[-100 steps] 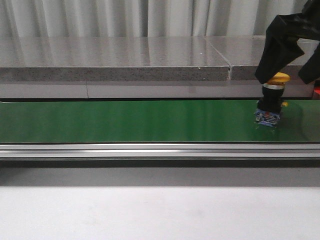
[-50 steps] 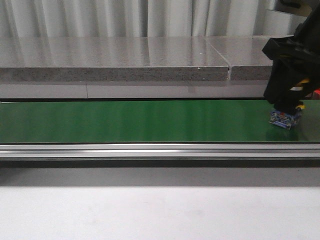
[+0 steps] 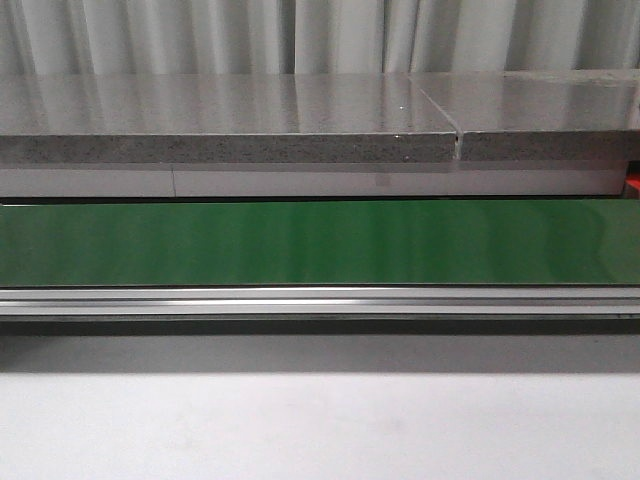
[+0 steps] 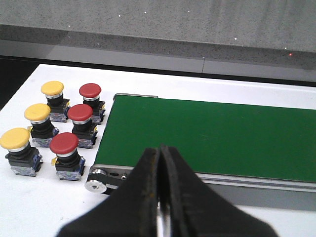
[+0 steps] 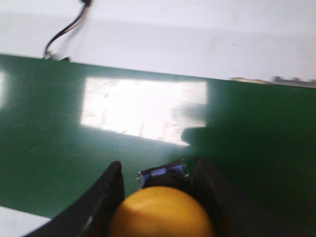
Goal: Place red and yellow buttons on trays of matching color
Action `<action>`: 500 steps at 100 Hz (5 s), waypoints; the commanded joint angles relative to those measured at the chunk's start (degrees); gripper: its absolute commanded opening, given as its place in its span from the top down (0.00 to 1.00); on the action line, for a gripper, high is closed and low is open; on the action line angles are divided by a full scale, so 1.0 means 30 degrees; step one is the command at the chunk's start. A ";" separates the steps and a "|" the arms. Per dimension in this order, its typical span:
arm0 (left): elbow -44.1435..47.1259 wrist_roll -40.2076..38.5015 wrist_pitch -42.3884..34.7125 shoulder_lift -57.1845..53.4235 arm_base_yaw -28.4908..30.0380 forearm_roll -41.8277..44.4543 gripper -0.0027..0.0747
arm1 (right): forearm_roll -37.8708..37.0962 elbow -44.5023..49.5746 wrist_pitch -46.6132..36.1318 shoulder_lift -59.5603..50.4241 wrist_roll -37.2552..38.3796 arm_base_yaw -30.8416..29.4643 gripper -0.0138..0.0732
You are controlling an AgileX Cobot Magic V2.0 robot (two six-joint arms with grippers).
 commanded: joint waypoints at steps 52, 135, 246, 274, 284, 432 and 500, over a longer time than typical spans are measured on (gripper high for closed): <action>-0.0495 -0.0204 -0.1325 0.0177 -0.0123 -0.0323 0.99 | -0.0204 -0.0540 -0.2328 0.1022 0.2129 -0.9215 0.78; -0.0495 -0.0204 -0.1325 0.0177 -0.0123 -0.0323 0.99 | -0.0102 0.0941 -0.3952 0.5409 0.2167 -0.9215 0.75; -0.0495 -0.0204 -0.1325 0.0177 -0.0123 -0.0323 0.99 | 0.1064 0.0923 -0.5691 -0.4365 -0.1181 -0.4058 0.14; -0.0495 -0.0204 -0.1325 0.0177 -0.0123 -0.0323 0.99 | 0.1064 0.2564 -0.6991 -0.7356 -0.2577 0.0047 0.14; -0.0495 -0.0204 -0.1325 0.0177 -0.0123 -0.0323 0.99 | 0.1044 0.3797 -0.7714 -0.8349 -0.2577 0.1172 0.14; -0.0495 -0.0204 -0.1023 0.0177 -0.0123 -0.0175 0.99 | 0.1566 0.8931 -0.8873 -1.4049 -0.2519 0.3757 0.92; -0.0681 -0.0360 -0.0324 0.0449 -0.0123 -0.0129 0.16 | 0.1566 0.8931 -0.8873 -1.4049 -0.2519 0.3757 0.92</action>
